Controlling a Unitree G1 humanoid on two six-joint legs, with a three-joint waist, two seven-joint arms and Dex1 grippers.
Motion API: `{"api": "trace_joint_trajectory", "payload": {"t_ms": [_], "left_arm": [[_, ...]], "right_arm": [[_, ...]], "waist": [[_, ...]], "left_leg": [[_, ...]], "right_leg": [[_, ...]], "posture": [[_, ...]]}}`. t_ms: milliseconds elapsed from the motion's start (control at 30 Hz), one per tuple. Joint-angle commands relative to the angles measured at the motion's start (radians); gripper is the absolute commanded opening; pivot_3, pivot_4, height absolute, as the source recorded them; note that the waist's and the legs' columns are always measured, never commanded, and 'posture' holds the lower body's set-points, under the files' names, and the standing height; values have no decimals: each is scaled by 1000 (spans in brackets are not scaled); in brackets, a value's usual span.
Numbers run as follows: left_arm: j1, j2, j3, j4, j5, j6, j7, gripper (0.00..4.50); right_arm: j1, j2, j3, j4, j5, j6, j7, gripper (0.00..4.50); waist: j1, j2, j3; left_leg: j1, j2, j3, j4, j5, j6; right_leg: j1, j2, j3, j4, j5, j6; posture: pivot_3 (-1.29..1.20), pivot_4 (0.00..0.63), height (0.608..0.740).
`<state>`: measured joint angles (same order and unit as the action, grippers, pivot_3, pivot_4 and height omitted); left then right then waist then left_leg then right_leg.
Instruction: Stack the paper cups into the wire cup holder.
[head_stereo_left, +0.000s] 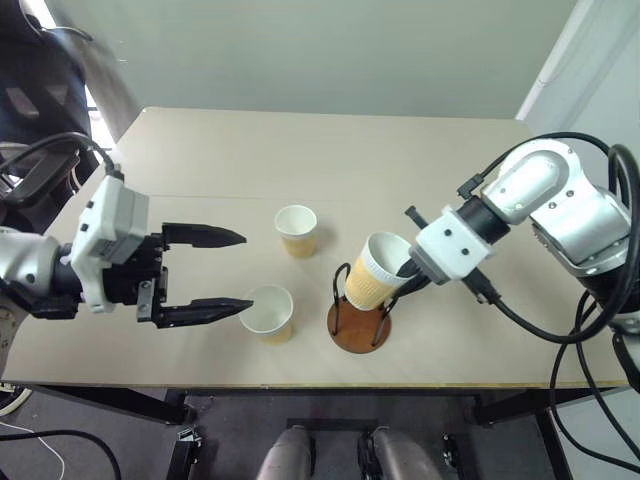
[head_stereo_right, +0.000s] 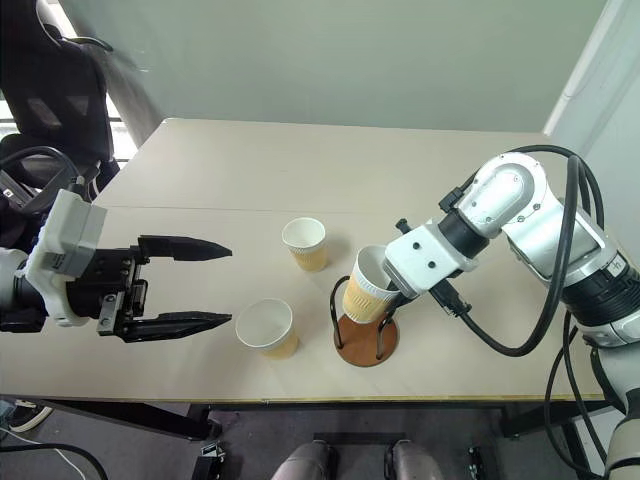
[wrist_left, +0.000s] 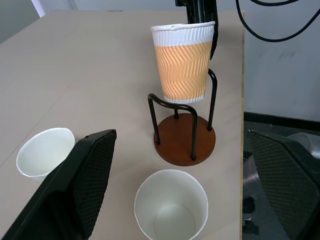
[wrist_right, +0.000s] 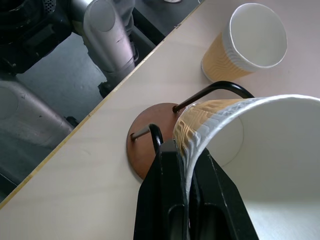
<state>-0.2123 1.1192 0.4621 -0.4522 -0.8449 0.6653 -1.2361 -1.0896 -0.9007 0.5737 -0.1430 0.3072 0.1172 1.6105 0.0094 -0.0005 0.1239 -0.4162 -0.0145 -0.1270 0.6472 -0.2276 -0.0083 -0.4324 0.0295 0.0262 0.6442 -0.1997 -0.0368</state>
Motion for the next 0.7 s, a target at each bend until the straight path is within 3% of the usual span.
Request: {"api": "trace_joint_trajectory", "payload": {"t_ms": [33, 267, 467, 633, 700], "left_arm": [[-9, 14, 34, -18, -13, -6, 9, 4500], [-26, 20, 26, -6, -10, -11, 5, 4500], [-26, 52, 10, 4, 0, -14, -37, 4500], [42, 107, -95, -3, 137, -103, -107, 4500], [45, 107, -163, -3, 192, -150, -118, 4500]], "right_arm": [[-17, 5, -7, -13, -8, -3, 4, 413], [-14, 23, -22, -1, -41, -2, 4, 2557], [-21, -10, -79, 59, -25, 14, 4, 2557], [22, -111, -249, 93, 261, 231, 4, 2557], [66, -152, -333, 118, 306, 289, 4, 2557]], "waist": [[0, 0, 0], [0, 0, 0], [1, 0, 0], [6, 0, 0], [8, 0, 0]], "left_leg": [[0, 0, 0, 0, 0, 0], [0, 0, 0, 0, -1, -1], [0, 0, 0, 0, -1, -2], [-2, 0, 0, -1, -3, -5], [-2, 0, 0, -1, -4, -6]], "right_leg": [[0, 0, 0, 0, 0, 0], [0, 0, 0, 0, 0, -1], [0, 0, 0, 0, -1, -1], [-1, 0, 0, -1, -1, -1], [-1, 0, 0, -2, -2, -2]], "posture": [[0, 150, 740], [0, 150, 740], [0, 150, 740], [0, 150, 740], [0, 150, 740]]}}
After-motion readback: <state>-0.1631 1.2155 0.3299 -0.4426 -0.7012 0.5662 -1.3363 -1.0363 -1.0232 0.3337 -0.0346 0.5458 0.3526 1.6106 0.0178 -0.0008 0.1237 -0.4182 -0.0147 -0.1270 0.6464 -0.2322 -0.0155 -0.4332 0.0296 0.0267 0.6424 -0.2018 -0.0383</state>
